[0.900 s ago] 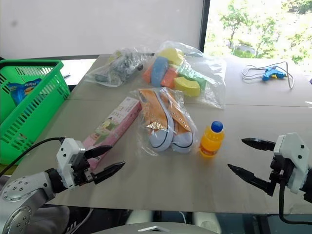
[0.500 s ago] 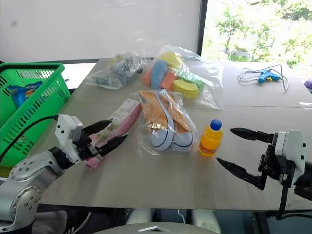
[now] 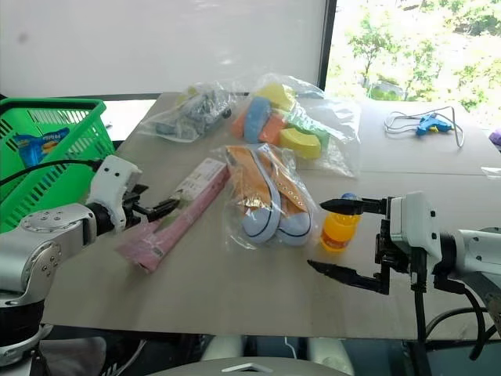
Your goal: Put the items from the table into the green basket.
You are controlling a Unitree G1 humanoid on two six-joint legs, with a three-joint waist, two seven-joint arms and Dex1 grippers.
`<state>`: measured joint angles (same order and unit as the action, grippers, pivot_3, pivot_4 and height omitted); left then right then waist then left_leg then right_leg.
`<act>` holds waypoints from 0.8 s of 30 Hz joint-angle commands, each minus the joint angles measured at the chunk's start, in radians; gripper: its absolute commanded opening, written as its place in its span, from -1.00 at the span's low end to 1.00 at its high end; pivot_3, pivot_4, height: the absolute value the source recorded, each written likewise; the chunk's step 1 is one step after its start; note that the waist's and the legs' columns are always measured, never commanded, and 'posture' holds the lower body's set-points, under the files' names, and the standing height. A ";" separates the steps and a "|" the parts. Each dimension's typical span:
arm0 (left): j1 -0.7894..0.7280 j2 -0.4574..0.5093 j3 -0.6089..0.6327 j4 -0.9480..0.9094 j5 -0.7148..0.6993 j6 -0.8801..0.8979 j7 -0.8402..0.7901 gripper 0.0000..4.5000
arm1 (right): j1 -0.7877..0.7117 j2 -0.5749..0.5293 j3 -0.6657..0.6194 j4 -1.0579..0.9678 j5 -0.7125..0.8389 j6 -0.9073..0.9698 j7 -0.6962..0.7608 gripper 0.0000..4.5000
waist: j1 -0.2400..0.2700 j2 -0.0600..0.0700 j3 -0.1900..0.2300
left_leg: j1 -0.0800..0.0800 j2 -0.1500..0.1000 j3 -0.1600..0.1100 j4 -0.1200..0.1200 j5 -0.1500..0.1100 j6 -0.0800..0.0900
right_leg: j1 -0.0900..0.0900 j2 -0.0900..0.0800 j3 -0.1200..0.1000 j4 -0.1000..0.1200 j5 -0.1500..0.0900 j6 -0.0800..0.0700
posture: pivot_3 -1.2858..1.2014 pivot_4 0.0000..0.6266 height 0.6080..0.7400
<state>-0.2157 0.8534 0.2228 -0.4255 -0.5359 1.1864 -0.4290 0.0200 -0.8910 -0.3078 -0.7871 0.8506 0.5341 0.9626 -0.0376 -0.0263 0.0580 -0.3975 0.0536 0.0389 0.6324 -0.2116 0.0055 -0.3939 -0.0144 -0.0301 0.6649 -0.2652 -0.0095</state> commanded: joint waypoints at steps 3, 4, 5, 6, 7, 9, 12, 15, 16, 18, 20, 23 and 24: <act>-0.097 0.036 -0.092 0.041 -0.001 0.114 -0.024 0.94 | -0.095 -0.028 0.041 -0.014 0.057 0.063 -0.069 1.00 | 0.001 0.000 0.000 | 0.000 0.000 0.000 0.000 0.000 0.000 | 0.000 0.000 0.000 0.000 0.000 0.000 | 0.00 -1.00 1.00; -0.105 0.038 -0.116 0.059 0.006 0.133 -0.022 0.94 | -0.109 -0.028 0.051 -0.018 0.055 0.067 -0.077 1.00 | 0.000 0.000 0.000 | 0.000 0.000 0.000 0.000 0.000 0.000 | -0.001 0.000 0.000 0.001 0.000 0.000 | 0.00 -1.00 1.00; -0.109 0.043 -0.144 0.077 0.018 0.153 -0.015 0.94 | -0.118 -0.024 0.058 -0.020 0.054 0.068 -0.088 1.00 | 0.000 0.000 0.000 | 0.000 0.000 0.000 0.000 0.000 0.000 | -0.001 0.000 0.000 0.001 0.000 0.000 | 0.00 -1.00 1.00; -0.110 0.051 -0.174 0.093 0.038 0.149 -0.011 0.94 | -0.125 -0.022 0.065 -0.021 0.054 0.071 -0.095 1.00 | -0.001 0.000 0.000 | 0.000 0.000 0.000 0.000 0.000 0.000 | -0.001 0.000 0.001 0.001 0.000 0.000 | -0.01 -1.00 1.00; -0.110 0.056 -0.197 0.105 0.057 0.141 -0.006 0.94 | -0.129 -0.022 0.069 -0.022 0.054 0.073 -0.101 1.00 | -0.002 0.000 0.000 | 0.000 0.000 0.001 0.000 0.000 0.000 | -0.001 0.000 0.001 0.001 0.000 0.000 | -0.01 -1.00 1.00; -0.116 0.055 -0.224 0.133 0.088 0.132 0.008 0.94 | -0.131 -0.023 0.076 -0.026 0.053 0.076 -0.105 1.00 | -0.001 0.000 0.000 | 0.000 0.000 0.001 0.000 0.000 0.000 | -0.001 0.001 0.002 0.001 0.000 0.000 | -0.01 -1.00 1.00; -0.102 0.074 -0.313 0.188 0.172 0.060 0.022 0.94 | -0.123 -0.018 0.087 -0.033 0.048 0.072 -0.112 1.00 | 0.000 0.000 0.000 | 0.000 0.000 0.002 0.000 0.000 0.000 | -0.001 0.000 0.002 0.001 0.000 0.000 | -0.01 -1.00 1.00; -0.094 0.034 -0.282 0.198 0.153 0.049 -0.001 0.71 | -0.112 -0.019 0.094 -0.030 0.037 0.065 -0.108 1.00 | 0.000 0.002 -0.001 | 0.001 0.000 0.002 0.000 0.000 0.000 | -0.001 0.000 0.002 0.001 0.000 0.000 | -0.02 -1.00 1.00; -0.093 0.024 -0.268 0.197 0.143 0.055 -0.009 0.58 | -0.110 -0.020 0.095 -0.028 0.035 0.066 -0.107 1.00 | 0.000 0.003 -0.002 | 0.001 0.001 0.003 0.000 0.000 0.000 | -0.001 -0.001 0.003 0.002 0.000 0.000 | -0.02 -1.00 1.00; -0.073 0.026 -0.244 0.187 0.138 0.050 -0.026 0.21 | -0.106 -0.021 0.093 -0.026 0.035 0.065 -0.104 1.00 | 0.000 0.004 -0.002 | 0.002 0.000 0.003 0.001 0.000 0.000 | -0.001 -0.001 0.003 0.004 0.000 0.000 | -0.01 -1.00 1.00; -0.051 0.029 -0.210 0.181 0.134 0.050 -0.043 -0.16 | -0.103 -0.021 0.091 -0.023 0.034 0.064 -0.102 1.00 | 0.000 0.005 -0.003 | 0.003 0.000 0.004 0.001 0.000 0.000 | -0.001 -0.001 0.004 0.006 0.000 0.000 | -0.01 -1.00 1.00; -0.020 0.022 -0.140 0.160 0.125 -0.011 -0.070 -0.61 | -0.107 -0.020 0.098 -0.016 0.026 0.059 -0.095 1.00 | 0.000 0.005 -0.004 | 0.005 0.000 0.005 0.001 0.000 0.000 | -0.001 -0.001 0.005 0.008 0.000 0.000 | 0.00 -1.00 1.00; -0.014 0.017 -0.105 0.158 0.123 -0.035 -0.075 -0.70 | -0.112 -0.019 0.104 -0.015 0.019 0.054 -0.092 1.00 | 0.000 0.005 -0.004 | 0.005 0.000 0.006 0.001 0.000 0.000 | -0.001 -0.002 0.005 0.008 0.000 0.000 | 0.00 -1.00 1.00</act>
<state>-0.2308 0.8750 0.0560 -0.2606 -0.4104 1.1935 -0.4992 -0.0749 -0.9087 -0.2021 -0.7959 0.8747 0.6081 0.8658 -0.0376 -0.0209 0.0545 -0.3924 0.0539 0.0445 0.6335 -0.2115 0.0060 -0.3950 -0.0159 -0.0253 0.6730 -0.2652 -0.0096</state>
